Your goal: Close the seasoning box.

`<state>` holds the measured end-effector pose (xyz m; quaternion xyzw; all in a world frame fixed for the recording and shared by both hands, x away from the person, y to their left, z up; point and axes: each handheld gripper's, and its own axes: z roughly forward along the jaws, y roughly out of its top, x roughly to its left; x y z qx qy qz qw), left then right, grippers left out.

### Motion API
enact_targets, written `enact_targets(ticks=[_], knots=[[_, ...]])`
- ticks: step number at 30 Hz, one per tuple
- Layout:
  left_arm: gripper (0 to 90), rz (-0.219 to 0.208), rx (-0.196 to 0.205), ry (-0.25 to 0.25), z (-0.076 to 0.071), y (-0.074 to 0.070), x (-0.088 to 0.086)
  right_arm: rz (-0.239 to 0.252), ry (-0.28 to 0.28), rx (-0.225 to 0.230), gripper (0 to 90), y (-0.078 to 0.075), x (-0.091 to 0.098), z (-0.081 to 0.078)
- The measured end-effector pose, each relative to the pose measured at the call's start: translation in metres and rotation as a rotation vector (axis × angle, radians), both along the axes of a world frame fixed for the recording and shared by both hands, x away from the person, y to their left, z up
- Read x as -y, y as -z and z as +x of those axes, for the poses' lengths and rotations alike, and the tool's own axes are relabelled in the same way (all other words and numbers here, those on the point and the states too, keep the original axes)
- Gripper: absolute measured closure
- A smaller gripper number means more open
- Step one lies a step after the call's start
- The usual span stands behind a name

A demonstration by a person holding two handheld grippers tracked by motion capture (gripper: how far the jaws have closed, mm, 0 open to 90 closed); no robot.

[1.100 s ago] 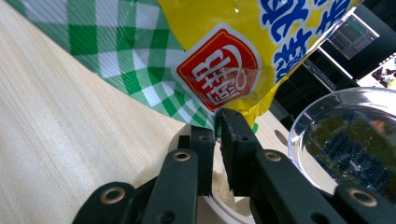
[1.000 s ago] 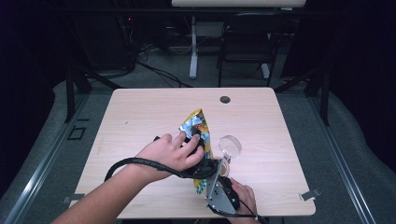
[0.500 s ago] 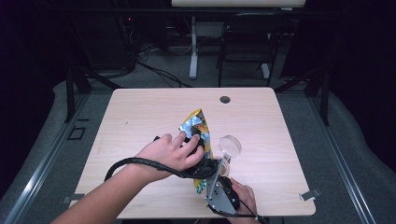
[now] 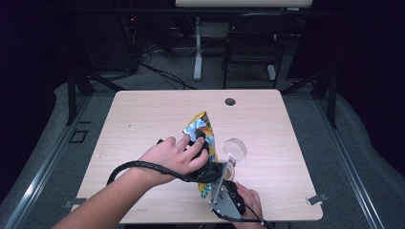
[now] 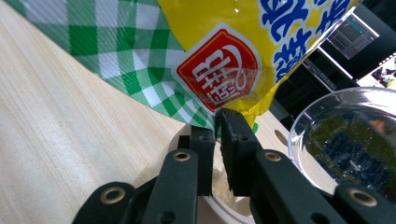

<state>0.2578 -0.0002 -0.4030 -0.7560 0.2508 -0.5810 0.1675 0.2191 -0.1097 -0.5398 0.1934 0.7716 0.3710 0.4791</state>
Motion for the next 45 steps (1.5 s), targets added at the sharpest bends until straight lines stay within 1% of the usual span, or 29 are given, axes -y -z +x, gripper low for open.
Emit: enact_targets(ticks=[19,20,21,29,30,31,32,34,35,39,40,45], knots=[[81.8,-0.004,-0.003,-0.003,-0.0006,0.0001,0.0005,-0.001,-0.001,-0.001,83.0,-0.0001,0.0002,0.0],[81.8,-0.004,-0.003,-0.003,-0.0006,0.0001,0.0006,-0.007,0.001,-0.002,83.0,-0.0006,0.0004,-0.0001],[81.8,-0.004,-0.002,-0.003,-0.0006,0.0001,0.0006,0.0,-0.001,-0.001,83.0,-0.0001,0.0002,0.0001],[81.9,-0.001,0.001,0.003,-0.0011,-0.0001,0.0013,0.0,-0.001,-0.001,83.0,-0.0001,0.0001,0.0],[81.8,-0.006,0.004,0.011,-0.0009,0.0002,0.001,-0.001,-0.001,-0.001,83.0,-0.0001,0.0002,0.0],[81.9,-0.006,0.005,0.012,-0.001,0.0002,0.0011,-0.001,-0.001,-0.001,83.0,-0.0001,0.0001,0.0],[81.9,0.013,0.012,0.015,-0.0016,-0.0009,0.0024,0.001,-0.002,0.0,83.0,0.0,0.0,0.0001],[81.9,0.012,0.011,0.013,-0.0019,-0.001,0.0027,-0.01,0.003,-0.003,83.0,-0.0007,0.0004,-0.0002],[81.9,0.006,0.009,0.012,-0.0019,-0.0007,0.0025,-0.003,0.0,-0.001,83.0,-0.0002,0.0002,0.0],[81.9,0.003,0.007,0.01,-0.0019,-0.0006,0.0023,-0.003,-0.001,-0.001,83.0,-0.0001,0.0002,0.0],[81.9,0.012,0.011,0.014,-0.002,-0.001,0.0028,-0.002,0.0,-0.001,83.0,-0.0001,0.0002,0.0],[81.9,0.012,0.011,0.013,-0.002,-0.001,0.0028,-0.002,-0.001,-0.001,83.0,-0.0001,0.0002,0.0]])
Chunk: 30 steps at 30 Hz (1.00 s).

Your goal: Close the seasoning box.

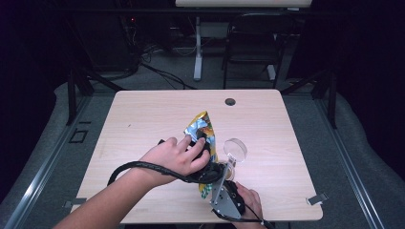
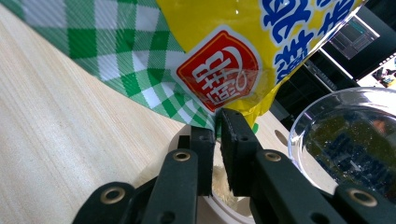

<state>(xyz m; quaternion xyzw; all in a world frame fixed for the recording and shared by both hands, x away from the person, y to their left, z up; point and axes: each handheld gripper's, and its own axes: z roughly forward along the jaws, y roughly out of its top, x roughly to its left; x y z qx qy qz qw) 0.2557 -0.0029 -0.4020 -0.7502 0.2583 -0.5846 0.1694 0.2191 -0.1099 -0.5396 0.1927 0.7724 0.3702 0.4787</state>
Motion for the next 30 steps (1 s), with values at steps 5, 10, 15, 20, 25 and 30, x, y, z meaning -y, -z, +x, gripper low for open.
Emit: enact_targets(ticks=[5,10,15,20,25,30], knots=[[81.9,-0.004,-0.001,0.0,0.0,0.0003,-0.0001,0.001,0.0,0.0,83.0,0.0,0.0,0.0],[81.9,0.0,-0.001,0.0,-0.0001,0.0001,0.0002,0.0,0.0,0.0,83.0,0.0,0.0,0.0],[81.9,-0.002,0.001,0.001,-0.0001,0.0002,-0.0002,0.0,0.0,0.0,83.0,0.0,0.0,0.0],[81.9,-0.004,0.0,0.001,-0.0002,0.0002,-0.0003,0.001,0.0,0.001,83.0,0.0001,0.0,0.0],[81.9,-0.003,-0.002,-0.001,-0.0004,0.0001,-0.0006,0.001,-0.001,0.001,83.0,0.0001,0.0,0.0001],[81.9,-0.003,-0.002,0.0,-0.0003,0.0001,-0.0008,0.0,0.0,0.001,83.0,0.0001,0.0,0.0]])
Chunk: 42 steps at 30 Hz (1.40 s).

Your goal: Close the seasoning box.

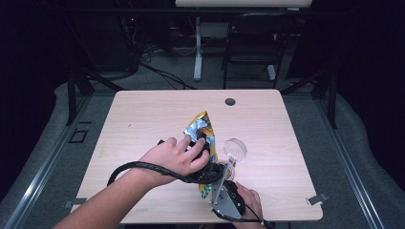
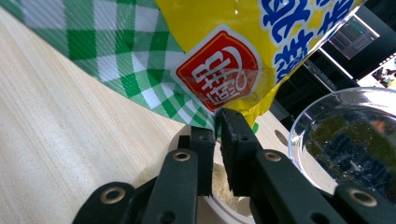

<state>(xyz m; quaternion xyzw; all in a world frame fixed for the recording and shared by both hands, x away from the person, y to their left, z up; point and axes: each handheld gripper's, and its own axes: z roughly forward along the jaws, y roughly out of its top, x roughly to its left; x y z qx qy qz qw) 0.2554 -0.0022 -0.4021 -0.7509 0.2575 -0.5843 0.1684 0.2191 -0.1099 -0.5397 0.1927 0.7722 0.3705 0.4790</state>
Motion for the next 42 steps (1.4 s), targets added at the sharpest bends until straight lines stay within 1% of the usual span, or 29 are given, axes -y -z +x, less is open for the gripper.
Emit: enact_targets(ticks=[1,2,12,13,14,15,16,17,19,27,31,32,34,42], knots=[[81.9,0.0,0.0,0.0,0.0,0.0,0.0,-0.002,0.0,-0.001,83.0,-0.0002,0.0002,-0.0001],[81.9,-0.009,-0.003,-0.003,-0.0001,0.0005,-0.0006,-0.002,0.001,-0.001,83.0,-0.0002,0.0002,-0.0001],[81.9,-0.014,-0.003,0.0,0.0,0.0009,-0.0016,-0.003,0.001,0.0,83.0,-0.0002,0.0002,-0.0002],[81.9,-0.014,-0.003,-0.001,0.0001,0.001,-0.0017,0.007,-0.005,0.0,83.1,0.0006,-0.0002,0.0003],[81.9,-0.014,-0.003,-0.001,0.0001,0.001,-0.0018,-0.002,0.0,0.0,83.0,-0.0001,0.0002,-0.0001],[81.9,-0.015,-0.003,-0.001,0.0001,0.0011,-0.0019,0.009,-0.006,0.0,83.0,0.0008,-0.0003,0.0004],[81.9,-0.016,-0.004,0.0,0.0001,0.0011,-0.002,0.0,-0.001,0.0,83.0,0.0001,0.0001,0.0],[81.9,-0.008,-0.007,-0.008,-0.0002,0.0006,-0.0014,-0.005,0.002,0.0,83.0,-0.0004,0.0004,-0.0002],[81.9,-0.015,-0.003,0.0,0.0002,0.0012,-0.002,0.002,-0.002,-0.001,83.0,0.0002,0.0,0.0001],[81.9,-0.015,-0.002,0.0,0.0001,0.0012,-0.0016,-0.002,-0.001,0.0,83.0,-0.0001,0.0002,0.0],[81.9,-0.015,-0.002,0.0,0.0,0.0012,-0.0019,-0.002,0.0,0.0,83.1,-0.0001,0.0002,-0.0001],[81.9,-0.012,-0.008,-0.009,-0.0003,0.0008,-0.0017,-0.002,-0.001,-0.001,83.0,-0.0001,0.0002,0.0],[81.9,-0.003,-0.002,-0.004,-0.0002,0.0004,-0.0016,-0.001,-0.001,0.0,83.0,-0.0001,0.0002,0.0],[81.9,-0.007,-0.003,-0.005,-0.0003,0.0006,-0.002,-0.001,-0.001,0.0,83.0,0.0,0.0001,0.0]])
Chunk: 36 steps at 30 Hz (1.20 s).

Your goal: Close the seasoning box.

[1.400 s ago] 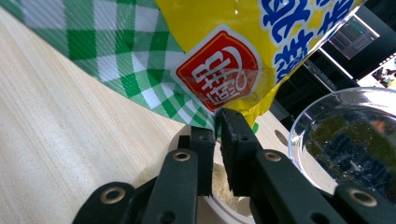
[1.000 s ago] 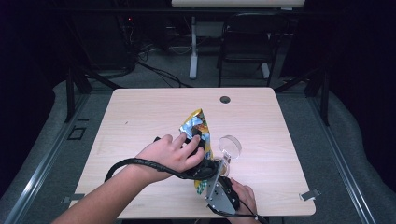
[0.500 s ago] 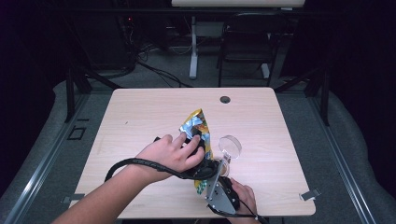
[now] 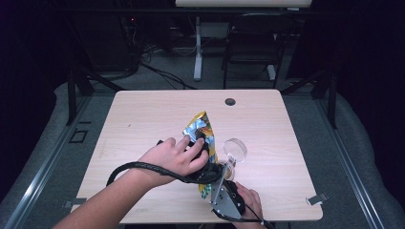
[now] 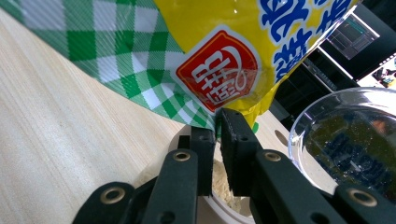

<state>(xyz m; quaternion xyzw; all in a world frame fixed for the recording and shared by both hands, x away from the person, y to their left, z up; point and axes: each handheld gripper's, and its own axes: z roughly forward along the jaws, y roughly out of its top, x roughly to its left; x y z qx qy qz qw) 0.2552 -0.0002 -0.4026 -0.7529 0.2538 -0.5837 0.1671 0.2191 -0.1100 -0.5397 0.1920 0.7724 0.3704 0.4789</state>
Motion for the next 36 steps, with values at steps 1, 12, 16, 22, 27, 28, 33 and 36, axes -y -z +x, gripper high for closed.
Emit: enact_targets(ticks=[1,12,16,22,27,28,33,36], knots=[[81.9,0.001,0.001,0.0,0.0,0.0,0.0,0.0,0.0,0.0,83.0,0.0,0.0,0.0],[82.0,-0.032,-0.018,-0.009,0.001,0.002,-0.005,0.002,-0.001,0.0,83.0,0.0,0.0,0.0],[81.9,-0.04,-0.023,-0.015,0.002,0.003,-0.007,0.001,-0.002,-0.001,83.0,0.0,0.0,0.0],[81.9,-0.04,-0.018,-0.021,0.003,0.004,-0.01,-0.001,-0.001,-0.001,83.0,0.0,0.0,0.0],[82.1,-0.049,-0.031,-0.038,0.004,0.006,-0.016,0.002,-0.002,-0.002,83.1,0.0,0.0,0.0],[82.2,-0.049,-0.031,-0.038,0.004,0.006,-0.016,0.002,-0.002,-0.002,83.1,0.0,0.0,0.0],[82.2,-0.065,-0.041,-0.049,0.006,0.008,-0.022,0.0,-0.005,-0.008,83.1,0.0,0.0,0.0],[82.2,-0.075,-0.042,-0.053,0.007,0.01,-0.025,-0.013,-0.004,-0.011,83.1,-0.001,0.001,0.0]])
